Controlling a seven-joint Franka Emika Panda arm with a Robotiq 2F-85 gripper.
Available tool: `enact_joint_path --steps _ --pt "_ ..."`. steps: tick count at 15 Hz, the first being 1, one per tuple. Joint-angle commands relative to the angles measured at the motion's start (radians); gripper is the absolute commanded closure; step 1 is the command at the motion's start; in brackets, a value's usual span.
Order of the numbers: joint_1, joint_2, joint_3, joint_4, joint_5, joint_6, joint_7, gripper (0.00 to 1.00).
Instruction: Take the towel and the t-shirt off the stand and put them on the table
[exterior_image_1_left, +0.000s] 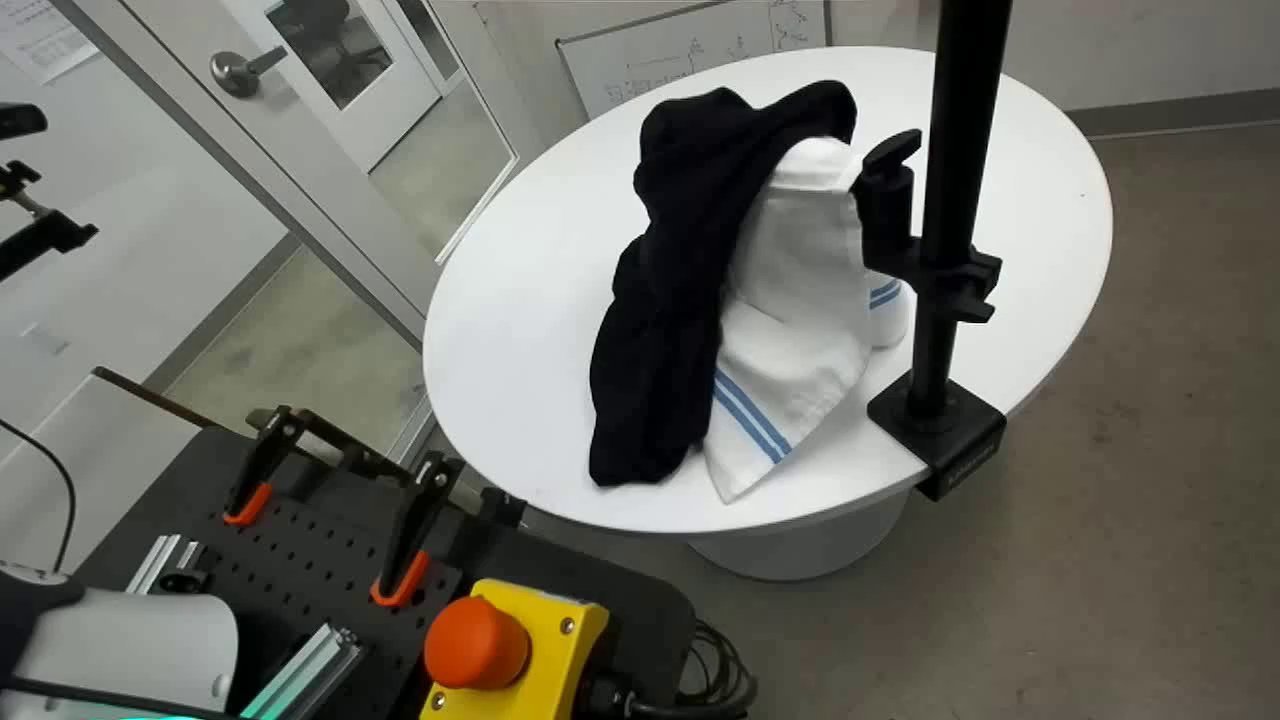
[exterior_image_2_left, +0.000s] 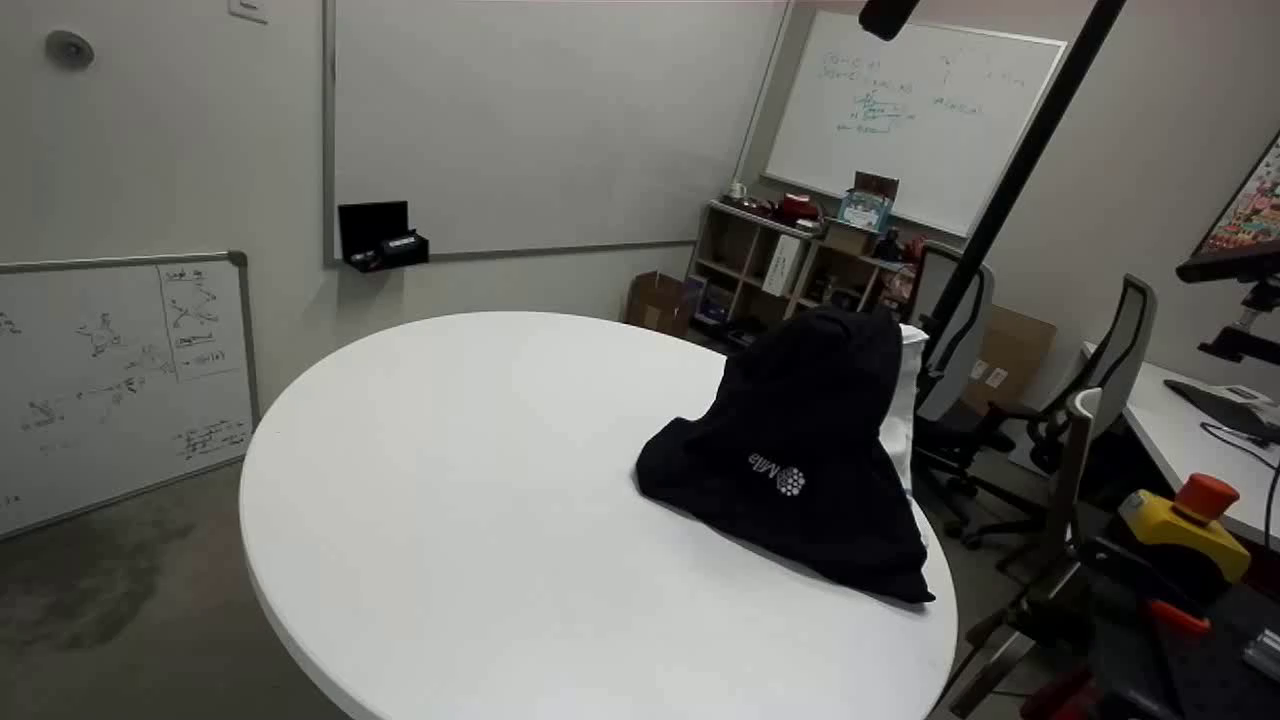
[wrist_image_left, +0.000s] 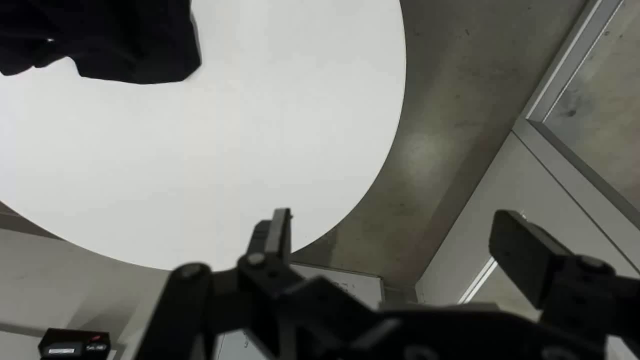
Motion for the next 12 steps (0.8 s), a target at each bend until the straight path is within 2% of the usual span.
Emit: enact_joint_path --steps 1,5,12 --pt "0.011 0.001 -0.01 0.002 -0.004 -0.003 0.003 0.0" --pt "-0.014 0.006 -0.075 0.032 0.026 -0.031 -0.035 0.0" --pt "-0.157 0.01 -0.22 0.031 0.0 -0.046 0.002 0.0"
